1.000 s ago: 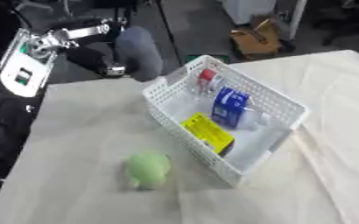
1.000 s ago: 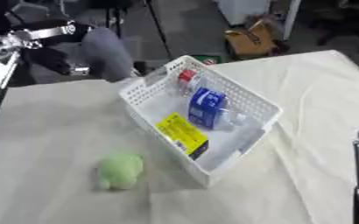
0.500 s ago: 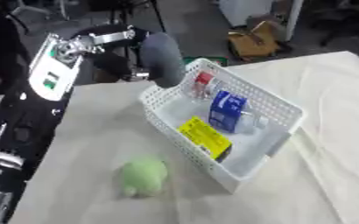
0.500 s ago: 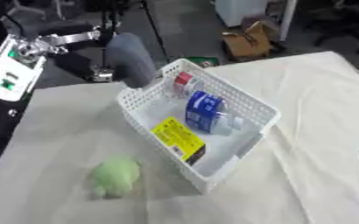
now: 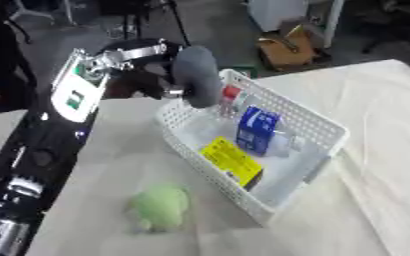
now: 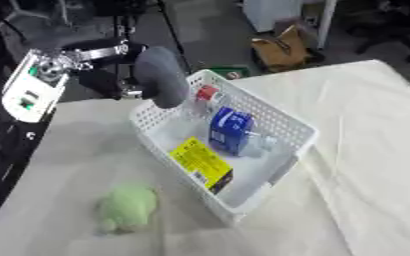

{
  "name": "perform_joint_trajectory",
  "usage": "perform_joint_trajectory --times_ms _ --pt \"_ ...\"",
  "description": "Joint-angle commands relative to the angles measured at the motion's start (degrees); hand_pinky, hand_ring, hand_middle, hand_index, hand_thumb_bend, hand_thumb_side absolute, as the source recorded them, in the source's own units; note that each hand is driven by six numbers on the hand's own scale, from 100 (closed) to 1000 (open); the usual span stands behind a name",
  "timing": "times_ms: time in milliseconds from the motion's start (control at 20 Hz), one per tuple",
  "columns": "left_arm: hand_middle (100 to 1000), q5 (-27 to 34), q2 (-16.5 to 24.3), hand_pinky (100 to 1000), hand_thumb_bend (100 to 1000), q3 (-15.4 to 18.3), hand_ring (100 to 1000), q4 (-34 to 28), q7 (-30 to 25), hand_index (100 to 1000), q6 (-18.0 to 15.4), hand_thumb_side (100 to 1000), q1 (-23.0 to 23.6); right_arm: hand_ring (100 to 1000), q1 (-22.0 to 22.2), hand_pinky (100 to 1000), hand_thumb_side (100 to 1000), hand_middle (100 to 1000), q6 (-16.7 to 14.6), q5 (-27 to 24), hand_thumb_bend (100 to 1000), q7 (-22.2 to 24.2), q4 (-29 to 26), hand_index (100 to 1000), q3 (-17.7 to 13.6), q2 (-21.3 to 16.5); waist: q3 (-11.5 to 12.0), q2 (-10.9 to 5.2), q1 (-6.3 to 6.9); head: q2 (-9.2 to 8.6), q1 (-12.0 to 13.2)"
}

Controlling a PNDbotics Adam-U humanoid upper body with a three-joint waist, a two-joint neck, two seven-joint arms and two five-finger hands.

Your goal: Pick up objects on the table and place them in the box.

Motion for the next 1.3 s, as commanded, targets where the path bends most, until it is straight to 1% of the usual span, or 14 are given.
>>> perform_joint_trajectory --times_ms 50,100,450,500,550,600,650,700,750,800,950,1000,1050,1300 --pt "523 -0.14 0.22 793 100 0.24 534 0.92 1.87 495 -1.09 506 -1.83 723 -1.04 793 913 583 -0.33 -0.43 100 0.09 -0.96 793 0.17 -0.09 -0.17 -0.92 -0.29 -0.75 0.32" --pt "527 0.27 -0.04 796 100 0.20 536 1.40 2.26 506 -1.62 593 -1.80 723 -1.09 793 920 583 -0.34 -0.45 100 0.10 -0.96 793 0.19 -0.06 -0.22 -0.87 -0.29 -0.74 0.36" --pt "535 3.56 -0.98 805 100 -0.29 546 3.74 5.42 581 -5.44 624 -1.32 723 -1.49 793 920 583 -0.37 -0.56 100 0.13 -0.96 793 0.25 -0.01 -0.63 -0.40 -0.20 -0.88 0.37" --pt "573 3.67 -1.09 820 100 -0.44 574 4.00 5.26 695 -6.10 649 -1.28 723 -1.57 793 920 584 -0.40 -0.58 100 0.15 -0.96 793 0.28 0.02 -0.75 -0.33 -0.15 -0.93 0.39" --pt "573 3.77 -1.17 820 100 -0.60 574 4.25 4.80 695 -6.89 649 -1.24 723 -1.65 793 920 584 -0.43 -0.60 100 0.17 -0.96 793 0.33 0.06 -0.89 -0.27 -0.11 -0.97 0.41" --pt "598 3.87 -1.26 828 100 -0.65 591 4.50 4.33 796 -7.62 669 -1.20 723 -1.71 792 921 583 -0.45 -0.63 100 0.19 -0.96 792 0.35 0.08 -1.01 -0.20 -0.09 -0.99 0.39" --pt "598 3.95 -1.33 828 100 -0.61 591 4.78 3.89 796 -8.30 669 -1.17 723 -1.76 792 921 583 -0.45 -0.66 100 0.21 -0.96 792 0.37 0.07 -1.11 -0.15 -0.07 -0.99 0.38" --pt "671 3.94 -1.37 859 100 -0.60 652 5.01 3.47 896 -8.97 689 -1.14 723 -1.80 792 921 583 -0.45 -0.69 100 0.22 -0.96 792 0.37 0.06 -1.19 -0.09 -0.05 -0.99 0.39" --pt "671 3.77 -1.40 859 100 -0.65 652 5.21 2.89 896 -9.82 689 -1.09 723 -1.83 792 921 583 -0.44 -0.72 100 0.21 -0.96 792 0.35 0.03 -1.26 -0.02 -0.03 -1.01 0.39" --pt "769 3.62 -1.45 915 100 -0.64 736 5.36 2.39 974 -10.65 727 -1.04 723 -1.85 792 919 583 -0.42 -0.75 100 0.20 -0.96 792 0.35 0.02 -1.29 0.03 -0.02 -0.99 0.40" --pt "802 3.34 -1.58 940 100 -0.47 764 5.64 1.42 999 -12.99 742 -0.90 723 -1.92 792 919 583 -0.40 -0.83 100 0.24 -0.96 792 0.37 0.00 -1.34 0.17 0.02 -0.99 0.38" --pt "899 3.19 -1.58 996 306 -0.46 837 5.64 1.29 1000 -13.62 899 -0.91 723 -1.95 792 919 583 -0.41 -0.85 100 0.26 -0.96 792 0.38 0.01 -1.36 0.22 0.03 -0.97 0.34" --pt "880 2.72 -1.54 998 383 -0.45 829 5.55 1.42 1000 -14.33 943 -0.87 723 -2.03 792 920 583 -0.41 -0.89 100 0.29 -0.96 792 0.42 0.01 -1.40 0.31 0.04 -0.98 0.30" --pt "877 0.19 -1.64 985 383 -0.20 818 5.58 4.88 1000 -15.95 967 -0.75 723 -2.32 792 921 583 -0.49 -1.01 100 0.39 -0.96 792 0.54 0.12 -1.64 0.56 0.05 -1.04 0.20"
